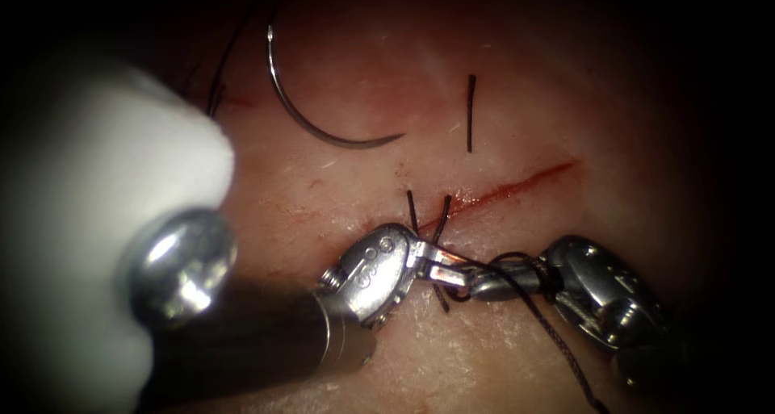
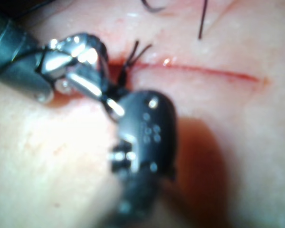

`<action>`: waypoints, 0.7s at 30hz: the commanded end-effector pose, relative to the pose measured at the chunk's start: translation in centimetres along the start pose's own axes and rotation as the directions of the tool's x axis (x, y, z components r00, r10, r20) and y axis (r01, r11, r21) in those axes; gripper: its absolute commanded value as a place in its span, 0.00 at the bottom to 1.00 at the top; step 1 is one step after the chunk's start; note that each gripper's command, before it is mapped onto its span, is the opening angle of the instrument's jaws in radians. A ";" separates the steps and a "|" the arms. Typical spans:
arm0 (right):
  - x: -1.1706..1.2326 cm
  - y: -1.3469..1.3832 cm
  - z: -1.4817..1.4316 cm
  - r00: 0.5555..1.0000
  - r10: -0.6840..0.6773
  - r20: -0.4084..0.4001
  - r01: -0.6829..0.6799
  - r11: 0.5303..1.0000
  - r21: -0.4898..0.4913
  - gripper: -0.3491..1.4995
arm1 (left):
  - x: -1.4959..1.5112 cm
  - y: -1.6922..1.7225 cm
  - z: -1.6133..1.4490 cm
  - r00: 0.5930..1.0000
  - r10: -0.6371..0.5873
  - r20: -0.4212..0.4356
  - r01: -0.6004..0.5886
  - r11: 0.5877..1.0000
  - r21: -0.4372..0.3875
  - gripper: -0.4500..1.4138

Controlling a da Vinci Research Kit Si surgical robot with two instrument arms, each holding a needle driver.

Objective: Wound Closure

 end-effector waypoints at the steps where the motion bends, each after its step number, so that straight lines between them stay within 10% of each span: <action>1: -0.13 0.05 -0.05 1.000 0.002 0.006 -0.001 1.000 -0.031 0.00 | -0.06 0.10 0.09 1.000 -0.008 -0.003 0.008 1.000 -0.002 0.00; 21: -0.10 0.13 -0.19 1.000 -0.012 -0.002 0.012 0.994 -0.113 0.00 | 0.05 0.12 0.16 0.998 0.011 0.054 -0.007 0.997 -0.079 0.00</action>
